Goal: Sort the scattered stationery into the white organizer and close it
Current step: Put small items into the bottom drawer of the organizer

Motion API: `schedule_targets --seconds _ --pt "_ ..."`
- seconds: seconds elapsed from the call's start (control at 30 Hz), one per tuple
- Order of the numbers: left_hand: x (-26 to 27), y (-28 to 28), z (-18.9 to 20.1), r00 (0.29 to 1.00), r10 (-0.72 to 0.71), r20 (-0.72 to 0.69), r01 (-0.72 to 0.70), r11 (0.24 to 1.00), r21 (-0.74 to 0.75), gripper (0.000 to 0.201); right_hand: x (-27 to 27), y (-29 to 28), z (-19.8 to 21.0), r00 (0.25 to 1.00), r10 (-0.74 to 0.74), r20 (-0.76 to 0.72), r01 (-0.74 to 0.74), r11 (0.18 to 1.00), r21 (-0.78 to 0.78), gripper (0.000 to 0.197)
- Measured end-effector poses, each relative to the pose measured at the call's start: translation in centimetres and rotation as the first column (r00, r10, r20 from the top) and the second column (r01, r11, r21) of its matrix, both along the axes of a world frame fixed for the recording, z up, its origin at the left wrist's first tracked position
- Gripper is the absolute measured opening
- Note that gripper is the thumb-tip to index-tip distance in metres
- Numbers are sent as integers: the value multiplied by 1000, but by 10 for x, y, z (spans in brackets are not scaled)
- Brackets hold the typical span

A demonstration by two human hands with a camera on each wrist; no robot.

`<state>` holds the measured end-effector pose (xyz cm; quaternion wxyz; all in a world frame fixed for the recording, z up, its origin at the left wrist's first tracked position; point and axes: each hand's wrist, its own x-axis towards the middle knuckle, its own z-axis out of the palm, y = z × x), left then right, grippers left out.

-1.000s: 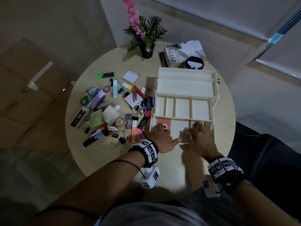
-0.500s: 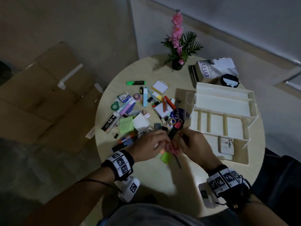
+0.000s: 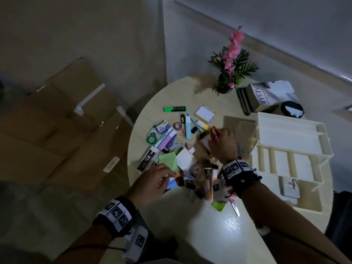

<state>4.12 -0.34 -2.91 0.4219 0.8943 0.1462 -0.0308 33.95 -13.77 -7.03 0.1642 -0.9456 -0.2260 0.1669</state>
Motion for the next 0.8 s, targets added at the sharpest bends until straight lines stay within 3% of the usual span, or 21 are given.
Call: schedule_targets --seconds 0.23,0.33,0.5,0.6,0.67,0.73,0.8 --pt "-5 19 -2 1000 -1 -18 0 1000 -23 17 3 13 -22 996 -90 18 91 994 -59 62" --pt "1 27 -6 1000 16 -27 -16 1000 0 16 3 11 -26 992 -128 9 128 992 -10 48" --pt "26 51 -15 988 150 -33 -148 987 64 16 -3 2 -12 987 -159 2 157 981 110 44" --pt "46 70 -20 954 295 -53 -288 952 101 16 -20 -5 17 985 -144 -94 162 961 222 26" --pt "58 81 -23 931 351 -97 -335 930 153 16 -33 -14 28 959 -135 -251 204 939 277 23" --pt "68 89 -28 915 371 -157 -335 918 213 18 -47 -28 31 901 -164 -402 298 906 299 43" --pt "76 93 -34 906 368 -208 -314 916 251 21 -57 -45 20 869 -177 -462 351 879 323 55"
